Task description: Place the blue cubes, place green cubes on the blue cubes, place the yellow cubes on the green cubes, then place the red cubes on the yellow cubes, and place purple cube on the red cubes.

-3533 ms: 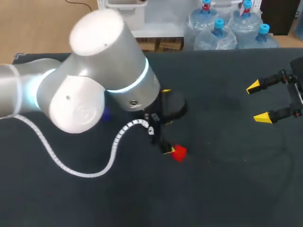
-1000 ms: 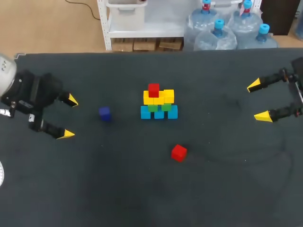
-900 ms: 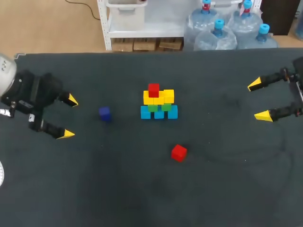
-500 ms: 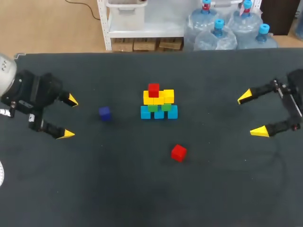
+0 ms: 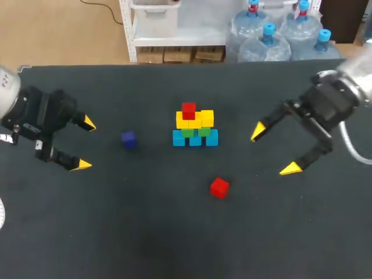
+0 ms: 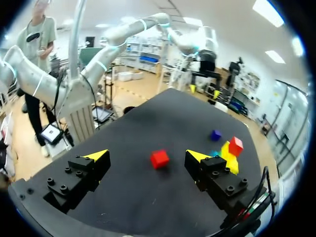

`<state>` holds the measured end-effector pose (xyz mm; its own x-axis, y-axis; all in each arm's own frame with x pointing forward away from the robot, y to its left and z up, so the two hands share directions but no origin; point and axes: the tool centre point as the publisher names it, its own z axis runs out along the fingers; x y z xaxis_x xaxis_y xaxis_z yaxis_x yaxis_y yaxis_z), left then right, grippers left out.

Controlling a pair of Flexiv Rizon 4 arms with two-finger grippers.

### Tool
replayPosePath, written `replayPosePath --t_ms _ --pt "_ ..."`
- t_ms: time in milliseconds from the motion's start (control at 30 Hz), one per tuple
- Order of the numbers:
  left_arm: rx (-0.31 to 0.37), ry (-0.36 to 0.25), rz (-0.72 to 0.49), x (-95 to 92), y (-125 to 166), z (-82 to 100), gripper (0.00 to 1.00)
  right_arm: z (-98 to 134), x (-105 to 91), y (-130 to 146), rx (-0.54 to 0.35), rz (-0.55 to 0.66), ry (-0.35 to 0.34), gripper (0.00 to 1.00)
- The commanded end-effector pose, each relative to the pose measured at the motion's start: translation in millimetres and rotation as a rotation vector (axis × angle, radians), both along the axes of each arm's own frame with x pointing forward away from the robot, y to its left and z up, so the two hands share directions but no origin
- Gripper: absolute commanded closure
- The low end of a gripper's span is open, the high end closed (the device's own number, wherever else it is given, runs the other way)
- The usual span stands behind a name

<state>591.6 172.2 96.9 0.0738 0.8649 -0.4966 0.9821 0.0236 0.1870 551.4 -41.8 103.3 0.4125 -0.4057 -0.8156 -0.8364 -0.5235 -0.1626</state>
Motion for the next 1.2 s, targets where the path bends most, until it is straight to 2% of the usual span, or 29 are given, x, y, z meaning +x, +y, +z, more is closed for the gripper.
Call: replayPosePath --t_ms 33,333,600,1200 --pt "-0.007 -0.004 -0.004 -0.2 1.6 -1.2 0.0 -10.2 3.7 18.1 -0.05 0.125 0.023 0.0" --pt "-0.007 -0.004 -0.004 -0.2 1.6 -1.2 0.0 -31.2 8.3 34.7 -0.06 0.236 0.005 0.0" --pt "-0.007 -0.004 -0.004 -0.2 1.6 -1.2 0.0 -49.1 12.6 48.2 -0.045 0.272 0.007 0.0" --pt "-0.007 -0.004 -0.004 -0.2 1.6 -1.2 0.0 -80.4 9.3 70.6 -0.024 0.334 0.032 0.0"
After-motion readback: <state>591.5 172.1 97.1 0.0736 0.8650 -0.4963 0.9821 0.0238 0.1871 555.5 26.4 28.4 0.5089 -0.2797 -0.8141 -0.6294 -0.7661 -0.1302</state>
